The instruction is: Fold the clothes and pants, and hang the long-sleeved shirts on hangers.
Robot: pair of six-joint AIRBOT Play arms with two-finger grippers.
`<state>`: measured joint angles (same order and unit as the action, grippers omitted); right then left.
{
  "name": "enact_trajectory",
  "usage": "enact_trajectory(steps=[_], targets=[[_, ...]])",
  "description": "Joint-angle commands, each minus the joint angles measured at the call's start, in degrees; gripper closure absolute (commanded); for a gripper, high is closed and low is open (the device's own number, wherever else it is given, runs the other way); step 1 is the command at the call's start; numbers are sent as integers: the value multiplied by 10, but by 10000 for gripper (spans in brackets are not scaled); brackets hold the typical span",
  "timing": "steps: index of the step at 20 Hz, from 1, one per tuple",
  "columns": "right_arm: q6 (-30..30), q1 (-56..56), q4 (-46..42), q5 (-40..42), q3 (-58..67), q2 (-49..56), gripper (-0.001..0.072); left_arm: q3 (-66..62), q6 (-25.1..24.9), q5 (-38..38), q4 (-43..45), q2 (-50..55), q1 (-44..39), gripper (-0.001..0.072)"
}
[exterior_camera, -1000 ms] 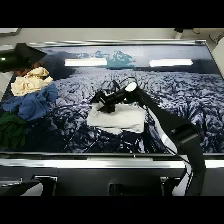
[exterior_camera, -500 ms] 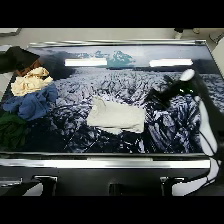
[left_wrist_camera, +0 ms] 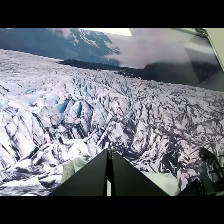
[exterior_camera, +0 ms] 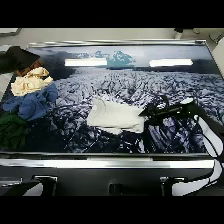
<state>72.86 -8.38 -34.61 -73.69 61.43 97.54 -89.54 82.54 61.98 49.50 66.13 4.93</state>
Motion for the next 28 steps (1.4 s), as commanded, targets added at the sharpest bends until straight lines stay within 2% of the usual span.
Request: enact_trajectory(steps=[1,2,3,6,9,15,20,24,28], targets=[[-46,27,31,18,-14,11,315,0,12,0,1,0,-8,685],[-48,29,31,16,-14,11,477,0,15,0,0,0,-10,685],[-47,29,33,15,-14,9,675,0,15,0,1,0,-11,685],[-54,9,41,27,4,-13,668,0,15,0,1,0,-11,685],[-6,-64,40,29,75,-28,667,0,15,0,1,0,-11,685],[80,-289,5,28,229,-28,669,0,14,0,1,0,-11,685],[120,-478,-17,36,259,-28,668,0,15,0,0,12,-11,685],[170,-581,-131,3,258,-28,668,0,15,0,0,14,-12,684],[247,-617,-273,-45,254,-29,668,0,14,0,1,14,-20,684]])
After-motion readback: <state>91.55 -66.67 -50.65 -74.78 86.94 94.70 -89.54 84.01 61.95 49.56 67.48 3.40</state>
